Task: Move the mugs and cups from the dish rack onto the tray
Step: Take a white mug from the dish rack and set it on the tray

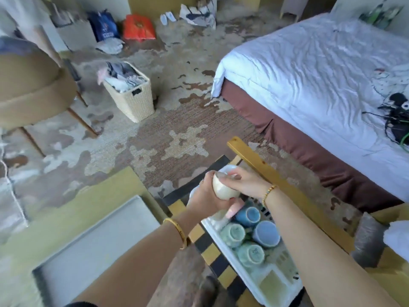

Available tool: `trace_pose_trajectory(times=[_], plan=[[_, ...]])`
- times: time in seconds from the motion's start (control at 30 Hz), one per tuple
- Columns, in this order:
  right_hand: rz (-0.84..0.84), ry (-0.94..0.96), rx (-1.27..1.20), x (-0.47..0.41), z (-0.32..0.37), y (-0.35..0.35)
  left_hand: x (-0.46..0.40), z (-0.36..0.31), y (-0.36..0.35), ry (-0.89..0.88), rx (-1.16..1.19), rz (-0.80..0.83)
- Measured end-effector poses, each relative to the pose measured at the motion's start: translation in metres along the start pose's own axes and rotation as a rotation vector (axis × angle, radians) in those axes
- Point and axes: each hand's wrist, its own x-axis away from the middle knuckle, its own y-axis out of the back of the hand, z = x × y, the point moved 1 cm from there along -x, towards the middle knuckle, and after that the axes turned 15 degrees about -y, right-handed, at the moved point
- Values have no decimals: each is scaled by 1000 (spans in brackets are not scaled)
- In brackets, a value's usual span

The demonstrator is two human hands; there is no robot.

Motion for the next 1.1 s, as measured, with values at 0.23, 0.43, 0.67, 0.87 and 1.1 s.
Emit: trace_pose_trajectory(times=[0.23, 0.43, 0.67, 0.87, 1.1], plan=[[108, 147, -384, 6, 87, -137, 82, 79, 127, 191, 230, -314], [144, 304, -41, -35, 111, -251, 148, 167, 175, 231, 294, -462], [-80, 544, 365, -105, 112, -367, 204, 280, 183, 233, 287, -495], [-149, 740, 256, -105, 77, -428, 253, 320, 160, 182, 146, -572], [-124, 835, 161, -86, 52, -482, 312, 333, 129, 188, -38, -800]])
